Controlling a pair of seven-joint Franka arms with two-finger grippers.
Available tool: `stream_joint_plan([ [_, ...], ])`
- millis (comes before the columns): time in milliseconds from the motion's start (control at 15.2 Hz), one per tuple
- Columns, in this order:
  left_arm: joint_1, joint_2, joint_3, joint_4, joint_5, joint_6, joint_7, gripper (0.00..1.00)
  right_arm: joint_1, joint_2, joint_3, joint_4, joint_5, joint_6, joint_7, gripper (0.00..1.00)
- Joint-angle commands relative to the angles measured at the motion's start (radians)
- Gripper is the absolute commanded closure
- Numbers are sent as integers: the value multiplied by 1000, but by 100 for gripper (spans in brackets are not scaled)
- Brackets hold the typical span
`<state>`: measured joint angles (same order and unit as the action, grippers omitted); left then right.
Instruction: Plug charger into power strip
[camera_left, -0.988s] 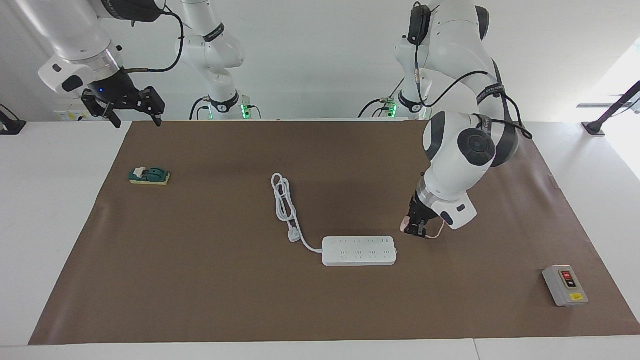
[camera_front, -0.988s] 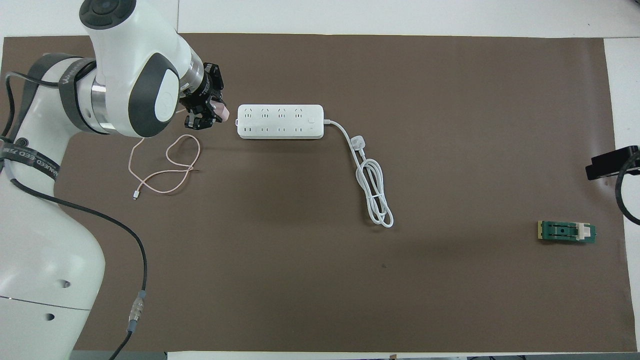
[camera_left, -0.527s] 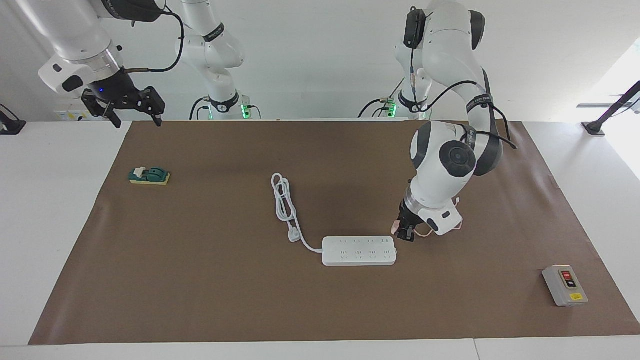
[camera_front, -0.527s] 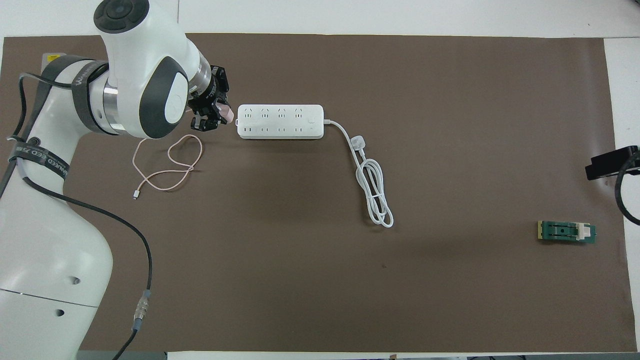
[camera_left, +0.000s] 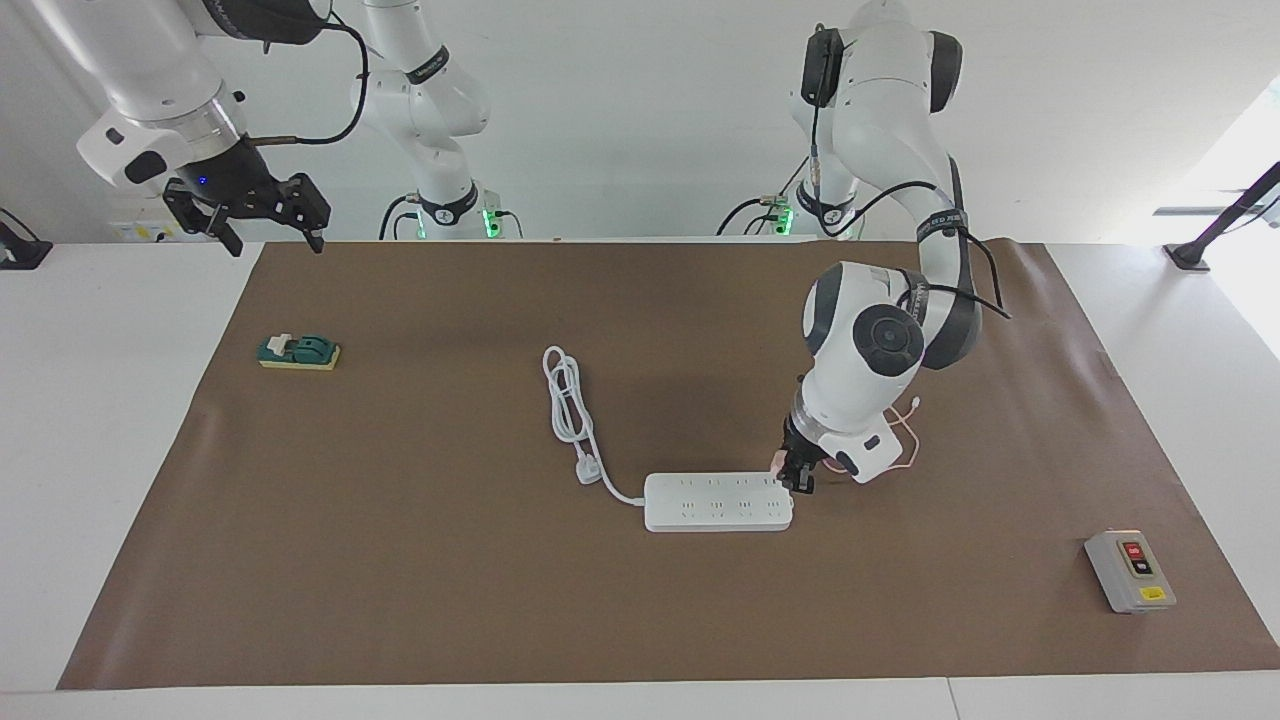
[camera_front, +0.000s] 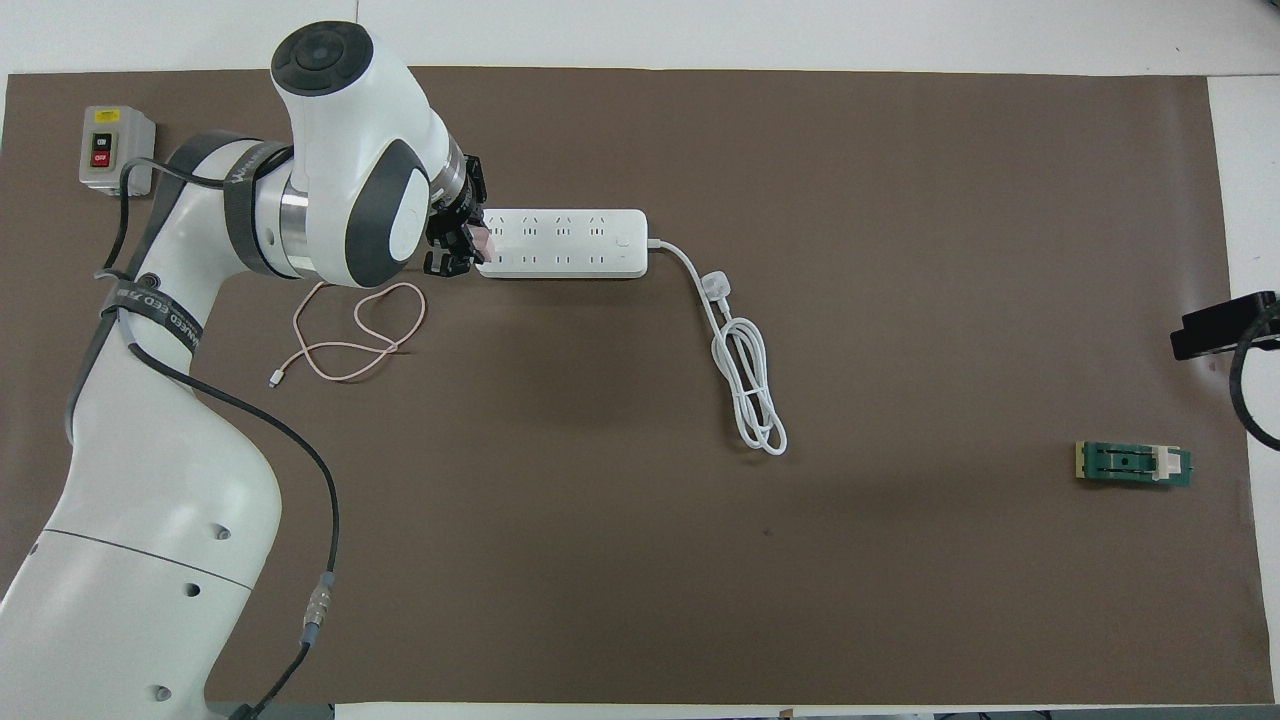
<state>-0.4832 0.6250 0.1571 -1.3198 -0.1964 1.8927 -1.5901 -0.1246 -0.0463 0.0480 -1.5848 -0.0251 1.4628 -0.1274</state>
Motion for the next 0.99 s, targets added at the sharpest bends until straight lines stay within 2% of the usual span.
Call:
stream_joint_plan([
  [0, -12, -5, 7, -32, -20, 46, -16, 100, -17, -18, 16, -17, 2, -4, -17, 0],
  [461, -26, -4, 7, -68, -34, 121, -14, 100, -17, -18, 16, -17, 2, -6, -17, 0],
  [922, -20, -5, 7, -91, -34, 134, 2, 100, -17, -18, 16, -17, 2, -6, -17, 0],
])
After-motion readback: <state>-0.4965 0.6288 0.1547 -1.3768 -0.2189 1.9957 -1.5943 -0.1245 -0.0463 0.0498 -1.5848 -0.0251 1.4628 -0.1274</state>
